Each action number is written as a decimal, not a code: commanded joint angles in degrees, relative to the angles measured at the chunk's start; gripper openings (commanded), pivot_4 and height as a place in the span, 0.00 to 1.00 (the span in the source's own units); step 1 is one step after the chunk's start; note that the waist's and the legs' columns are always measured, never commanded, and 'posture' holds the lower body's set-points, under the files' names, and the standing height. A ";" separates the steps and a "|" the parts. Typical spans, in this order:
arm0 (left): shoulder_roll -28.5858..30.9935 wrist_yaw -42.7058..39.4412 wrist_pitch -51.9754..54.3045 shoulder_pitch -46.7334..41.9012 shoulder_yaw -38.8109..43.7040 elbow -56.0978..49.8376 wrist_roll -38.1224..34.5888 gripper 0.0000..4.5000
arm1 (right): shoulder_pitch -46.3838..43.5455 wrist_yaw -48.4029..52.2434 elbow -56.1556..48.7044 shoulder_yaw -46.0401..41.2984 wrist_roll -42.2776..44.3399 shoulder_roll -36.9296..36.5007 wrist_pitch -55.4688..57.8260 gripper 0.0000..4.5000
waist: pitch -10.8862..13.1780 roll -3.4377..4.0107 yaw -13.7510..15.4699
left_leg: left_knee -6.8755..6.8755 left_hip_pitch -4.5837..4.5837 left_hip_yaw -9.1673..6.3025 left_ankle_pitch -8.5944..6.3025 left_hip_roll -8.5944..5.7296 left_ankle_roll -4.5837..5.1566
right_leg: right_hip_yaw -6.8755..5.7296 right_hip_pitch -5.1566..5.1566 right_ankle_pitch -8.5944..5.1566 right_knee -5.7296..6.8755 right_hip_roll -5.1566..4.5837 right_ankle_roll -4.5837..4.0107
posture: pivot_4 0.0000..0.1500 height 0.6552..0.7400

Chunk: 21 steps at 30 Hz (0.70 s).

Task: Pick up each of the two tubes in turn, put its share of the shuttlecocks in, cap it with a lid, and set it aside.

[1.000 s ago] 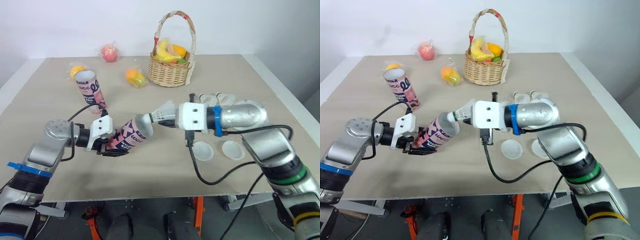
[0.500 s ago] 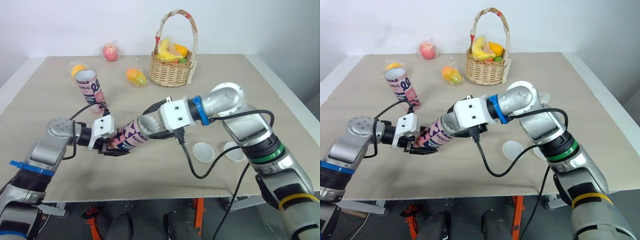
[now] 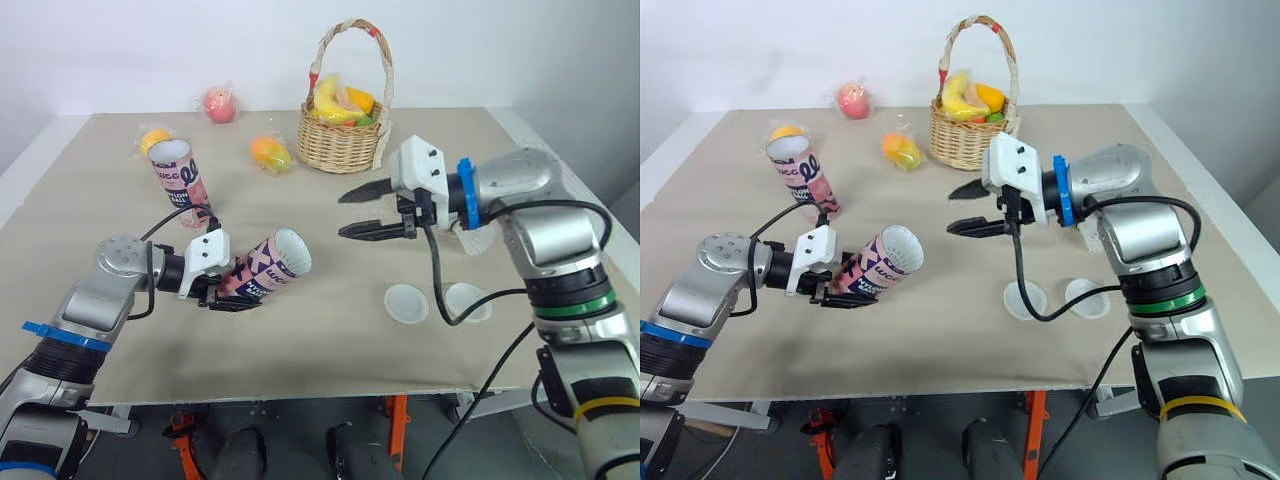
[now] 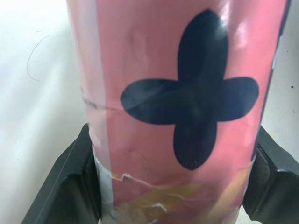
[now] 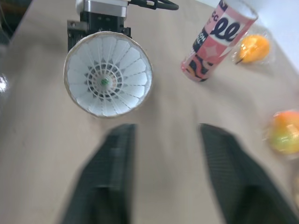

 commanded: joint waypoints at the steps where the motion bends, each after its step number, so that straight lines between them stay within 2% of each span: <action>1: -0.56 -0.26 -1.03 -1.29 -0.31 0.62 0.08 0.73 | -0.51 0.00 -4.17 2.21 -0.16 1.70 -0.19 0.06 | 0.01 0.01 -0.03 | 0.00 0.00 0.00 0.00 0.00 0.00 | 0.00 0.00 0.00 0.00 0.00 0.00 | 1.00 1.00; 2: -0.67 -0.33 -1.10 -1.55 -0.33 0.87 0.16 0.73 | -1.00 0.15 -3.88 2.77 -0.38 2.24 -0.19 0.03 | 0.01 0.01 -0.01 | 0.00 -0.01 0.00 0.00 0.00 0.00 | 0.00 -0.01 0.00 0.01 0.00 0.01 | 1.00 1.00; 6: -1.01 -0.55 -1.57 -2.46 -0.32 1.82 0.49 0.73 | -4.16 2.25 -0.43 7.03 -2.94 5.05 -2.86 0.03 | 0.01 0.00 -0.10 | 0.06 -0.03 0.02 0.00 -0.03 0.00 | 0.03 0.00 0.03 0.01 -0.02 0.09 | 1.00 1.00; 15: -1.15 -0.11 -1.87 -2.17 0.08 1.66 0.69 0.73 | -14.09 5.15 14.46 19.94 -13.73 15.90 -8.20 0.03 | 0.01 0.00 -0.22 | 0.02 -0.04 0.01 0.00 0.09 0.00 | -0.02 -0.08 0.03 0.04 0.08 -0.07 | 1.00 1.00; 21: -0.98 0.44 -1.56 -1.50 0.50 0.90 0.49 0.73 | -16.35 6.06 20.20 21.94 -16.00 22.28 -9.86 0.03 | 0.00 -0.01 -0.22 | -0.02 -0.02 -0.01 0.00 0.08 0.00 | -0.04 -0.06 0.01 0.04 0.07 -0.12 | 1.00 1.00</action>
